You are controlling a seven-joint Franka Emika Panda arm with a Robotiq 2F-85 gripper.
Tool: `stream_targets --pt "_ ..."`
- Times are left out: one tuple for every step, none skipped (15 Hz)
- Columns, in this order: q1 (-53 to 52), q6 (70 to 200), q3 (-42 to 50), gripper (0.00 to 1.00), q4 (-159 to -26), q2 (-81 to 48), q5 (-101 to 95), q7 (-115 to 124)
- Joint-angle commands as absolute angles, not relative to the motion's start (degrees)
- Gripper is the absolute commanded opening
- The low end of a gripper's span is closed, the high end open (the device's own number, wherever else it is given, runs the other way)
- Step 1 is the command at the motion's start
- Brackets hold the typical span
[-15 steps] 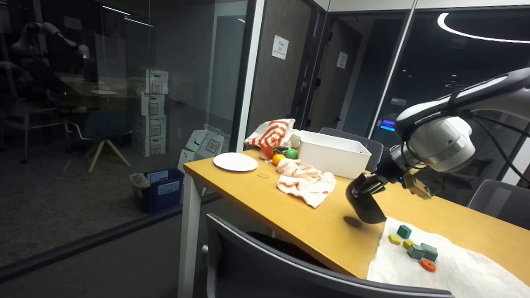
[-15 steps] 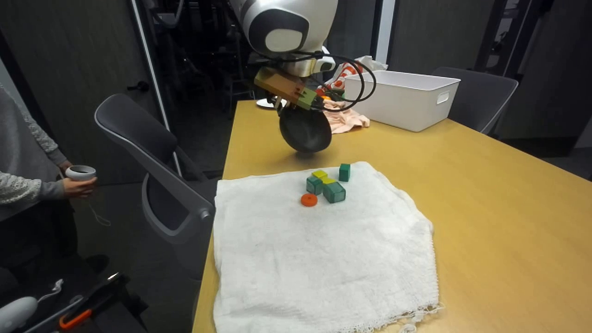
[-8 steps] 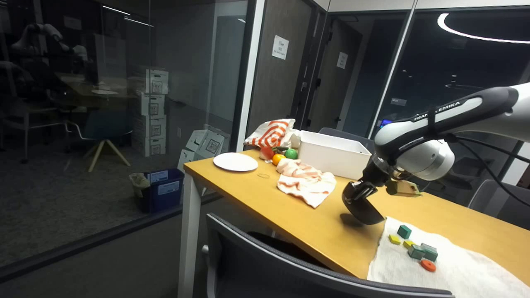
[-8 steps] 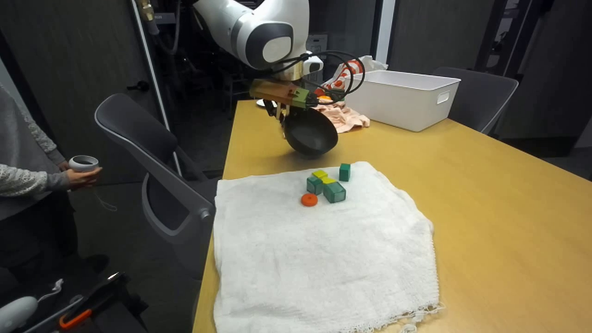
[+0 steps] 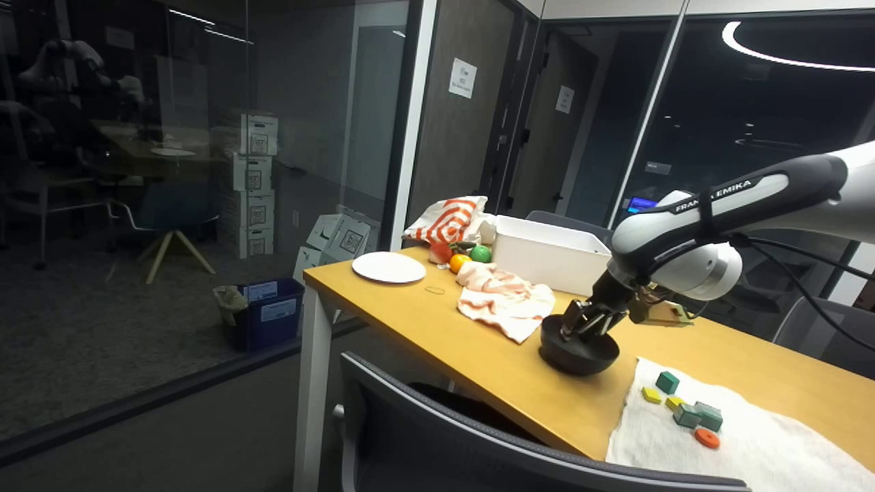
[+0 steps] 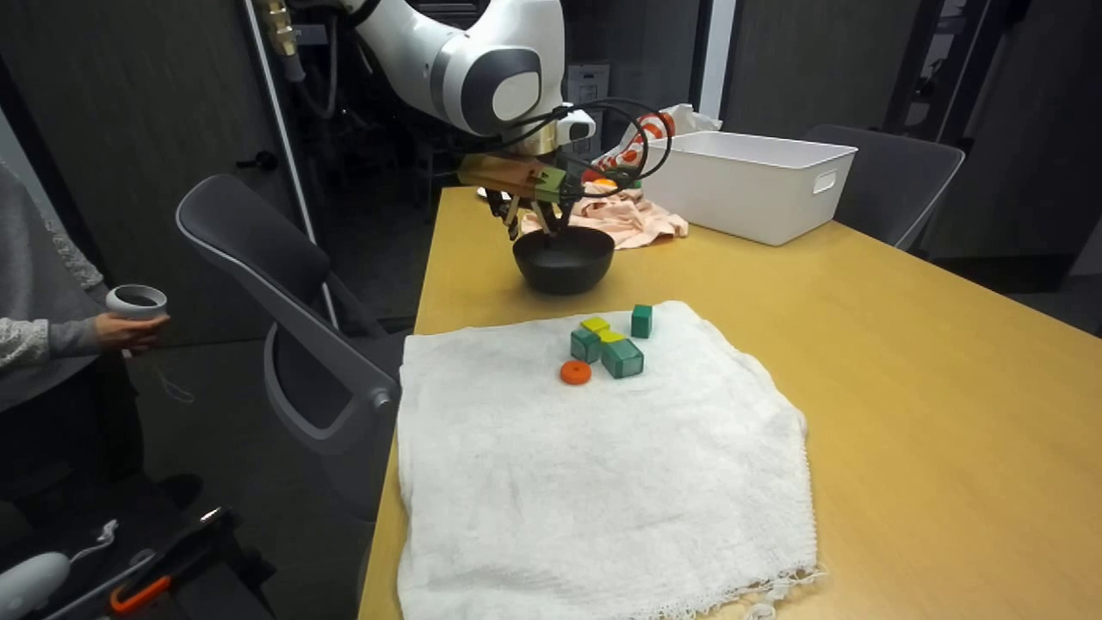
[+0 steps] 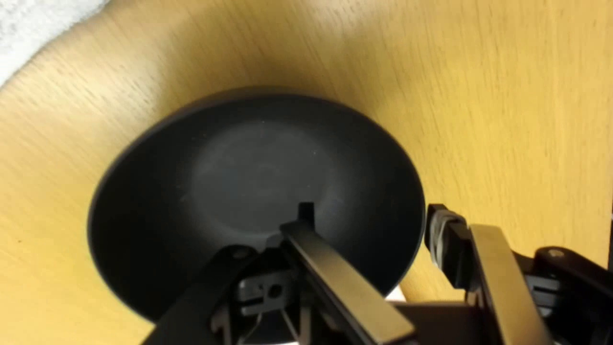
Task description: Pour the blocks from the bowl onto the towel and cover the blocks with the towel
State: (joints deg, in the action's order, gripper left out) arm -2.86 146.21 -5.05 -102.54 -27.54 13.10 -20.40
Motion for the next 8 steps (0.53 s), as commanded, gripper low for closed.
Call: stream_targets --pt "-1.3 145.2 -6.1 0.94 -103.4 -23.3 12.0 -16.0" --pt "-1.1 145.0 -6.1 1.0 -103.5 -22.4 12.4 -15.0" --pt "-0.9 145.4 -5.8 1.0 -103.6 -21.5 12.3 -14.0" --pt "-0.8 145.4 -5.3 1.0 -103.7 -20.7 12.2 -12.8" --pt "-0.7 145.2 -4.3 1.0 -103.7 -20.2 11.2 -11.2" --pt "-0.5 143.9 -3.2 1.0 -103.6 -19.8 10.1 -9.7" --pt "-0.3 143.2 -2.4 1.0 -103.6 -19.4 9.6 -8.0" --pt "0.1 141.6 -2.4 1.0 -104.4 -18.2 9.9 -7.6"
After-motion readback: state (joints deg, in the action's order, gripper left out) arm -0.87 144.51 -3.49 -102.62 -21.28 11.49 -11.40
